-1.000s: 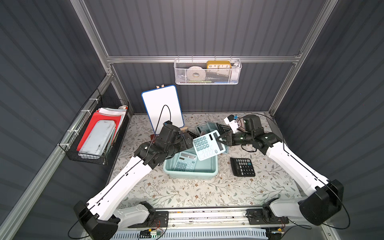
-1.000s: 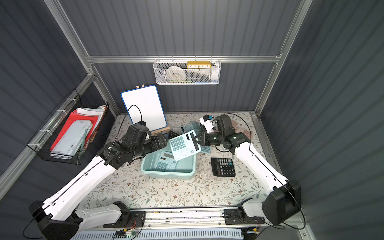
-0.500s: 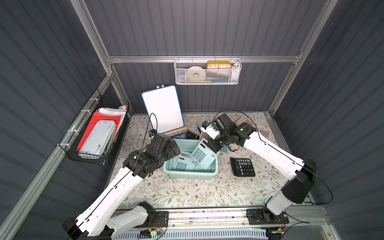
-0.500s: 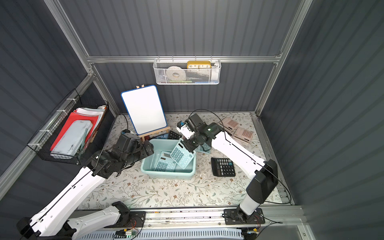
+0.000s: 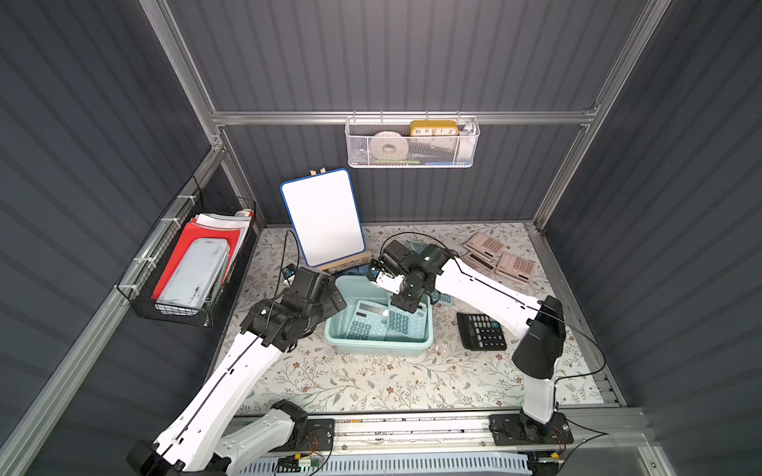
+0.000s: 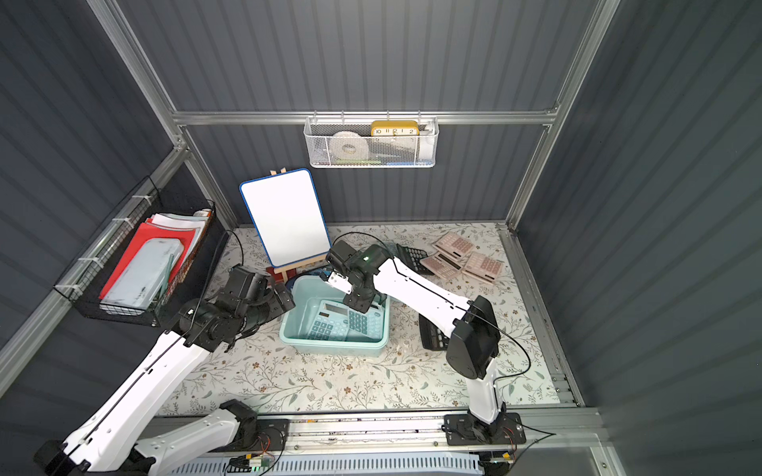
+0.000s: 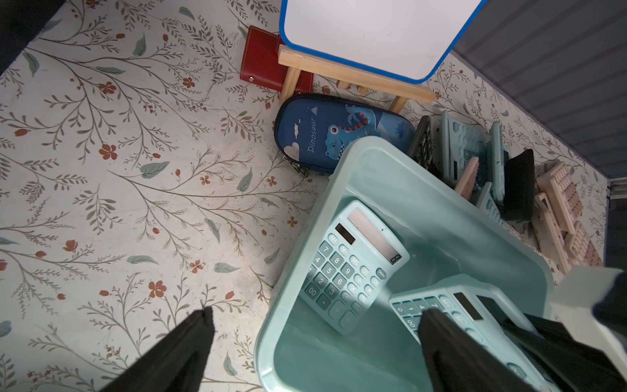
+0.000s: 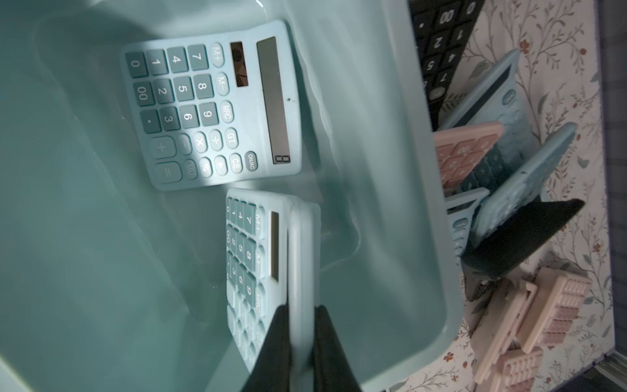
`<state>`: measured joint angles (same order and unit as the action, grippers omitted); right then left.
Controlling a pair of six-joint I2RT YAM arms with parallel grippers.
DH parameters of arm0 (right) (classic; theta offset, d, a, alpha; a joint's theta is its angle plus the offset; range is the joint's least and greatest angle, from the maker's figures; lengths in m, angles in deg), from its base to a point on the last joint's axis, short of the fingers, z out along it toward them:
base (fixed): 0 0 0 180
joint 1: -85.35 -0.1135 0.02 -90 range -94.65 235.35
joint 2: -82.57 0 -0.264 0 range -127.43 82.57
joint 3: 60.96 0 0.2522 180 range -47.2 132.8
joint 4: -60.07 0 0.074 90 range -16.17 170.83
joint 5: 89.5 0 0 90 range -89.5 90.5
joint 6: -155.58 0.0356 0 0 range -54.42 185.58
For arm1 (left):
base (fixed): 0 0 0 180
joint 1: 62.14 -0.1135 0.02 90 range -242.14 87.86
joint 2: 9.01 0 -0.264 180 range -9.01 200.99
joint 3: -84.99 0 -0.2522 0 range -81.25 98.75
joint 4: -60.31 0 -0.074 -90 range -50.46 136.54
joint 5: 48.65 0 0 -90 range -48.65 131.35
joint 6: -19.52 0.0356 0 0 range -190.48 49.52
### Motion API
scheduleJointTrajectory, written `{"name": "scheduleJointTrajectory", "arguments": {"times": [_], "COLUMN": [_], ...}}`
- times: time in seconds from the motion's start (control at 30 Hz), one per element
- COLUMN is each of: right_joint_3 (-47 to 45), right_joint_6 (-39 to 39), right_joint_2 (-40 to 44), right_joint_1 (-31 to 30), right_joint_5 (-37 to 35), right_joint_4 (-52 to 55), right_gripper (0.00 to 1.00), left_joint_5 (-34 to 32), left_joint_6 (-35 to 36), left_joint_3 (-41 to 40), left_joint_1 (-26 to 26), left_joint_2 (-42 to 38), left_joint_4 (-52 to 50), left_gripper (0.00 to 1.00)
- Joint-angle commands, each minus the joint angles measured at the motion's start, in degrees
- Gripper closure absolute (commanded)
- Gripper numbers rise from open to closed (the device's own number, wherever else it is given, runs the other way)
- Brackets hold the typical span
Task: Put the calculator in the storage box
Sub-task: Place the calculator in the storage box.
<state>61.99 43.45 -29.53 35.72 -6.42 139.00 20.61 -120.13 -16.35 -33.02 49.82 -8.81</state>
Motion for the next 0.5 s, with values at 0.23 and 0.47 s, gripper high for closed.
{"name": "scheduleJointTrajectory", "arguments": {"times": [0.23,0.47], "right_joint_3": [2.6,-4.4], "right_joint_6": [-3.6,-2.9], "right_joint_2": [-5.8,-6.1], "right_joint_1": [-0.5,-0.4], "right_joint_5": [1.2,1.4], "right_joint_4": [5.1,-1.9], "right_gripper": [1.00,1.00], "left_joint_5": [-0.7,-1.9], "left_joint_6": [-1.4,-1.5], "left_joint_3": [-0.8,-0.6], "left_joint_1": [-0.6,-0.6], "left_joint_2": [-1.9,-3.2], "left_joint_4": [-2.2,-2.7], "left_gripper": [0.01,0.01]}}
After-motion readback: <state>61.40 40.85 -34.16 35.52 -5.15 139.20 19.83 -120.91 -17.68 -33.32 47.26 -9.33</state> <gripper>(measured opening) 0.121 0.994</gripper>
